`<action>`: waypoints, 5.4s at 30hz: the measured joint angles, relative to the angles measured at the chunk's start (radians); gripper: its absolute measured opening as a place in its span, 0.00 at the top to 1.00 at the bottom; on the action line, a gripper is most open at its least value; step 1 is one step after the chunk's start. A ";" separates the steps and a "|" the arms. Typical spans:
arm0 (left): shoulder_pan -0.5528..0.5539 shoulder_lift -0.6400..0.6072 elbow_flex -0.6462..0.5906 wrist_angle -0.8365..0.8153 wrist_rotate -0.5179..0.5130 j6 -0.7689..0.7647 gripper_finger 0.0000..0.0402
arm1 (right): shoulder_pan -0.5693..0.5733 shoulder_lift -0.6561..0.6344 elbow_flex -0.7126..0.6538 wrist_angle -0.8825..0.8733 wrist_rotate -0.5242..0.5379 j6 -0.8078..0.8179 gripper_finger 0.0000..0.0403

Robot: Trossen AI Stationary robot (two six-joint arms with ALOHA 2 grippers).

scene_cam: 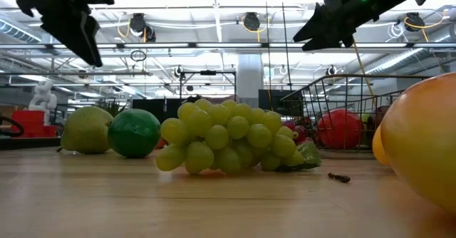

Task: Build produce basket
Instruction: Put the pear into the gold wire basket

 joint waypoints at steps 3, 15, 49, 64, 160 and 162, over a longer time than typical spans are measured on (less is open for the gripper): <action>-0.022 0.001 -0.022 0.004 -0.001 -0.039 0.51 | 0.000 0.000 0.000 0.000 0.000 0.002 0.30; -0.063 0.009 -0.168 0.004 0.007 -0.187 0.63 | 0.029 0.000 0.000 0.000 0.000 0.004 0.30; -0.154 0.195 -0.275 0.082 0.033 -0.217 0.36 | 0.038 0.000 0.000 0.000 0.000 0.001 0.30; -0.102 0.335 -0.275 0.266 -0.027 -0.016 0.52 | 0.038 0.000 0.000 0.000 0.000 -0.004 0.30; 0.231 0.562 0.628 0.385 -0.398 1.434 1.00 | 0.038 -0.150 -0.001 -0.187 -0.106 0.030 0.30; 0.230 0.582 0.628 0.408 -0.413 1.518 1.00 | 0.038 -0.161 -0.001 -0.192 -0.106 0.032 0.30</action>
